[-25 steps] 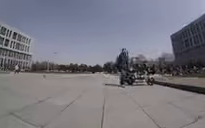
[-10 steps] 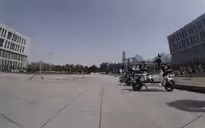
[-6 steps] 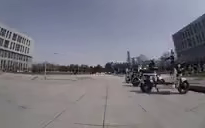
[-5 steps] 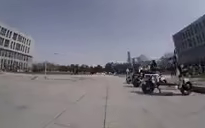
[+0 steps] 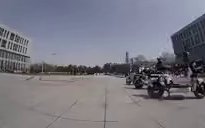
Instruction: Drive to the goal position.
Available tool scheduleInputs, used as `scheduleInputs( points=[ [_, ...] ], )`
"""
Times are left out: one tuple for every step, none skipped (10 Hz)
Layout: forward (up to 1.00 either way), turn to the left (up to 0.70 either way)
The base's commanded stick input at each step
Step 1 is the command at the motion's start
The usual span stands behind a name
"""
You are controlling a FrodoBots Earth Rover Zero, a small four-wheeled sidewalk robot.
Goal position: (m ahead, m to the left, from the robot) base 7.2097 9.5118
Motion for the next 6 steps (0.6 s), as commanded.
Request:
scheduleInputs(
  points=[
    [1.0,0.0],
    [1.0,0.0],
    [1.0,0.0],
    [1.0,0.0],
    [1.0,0.0],
    [1.0,0.0]
  ],
)
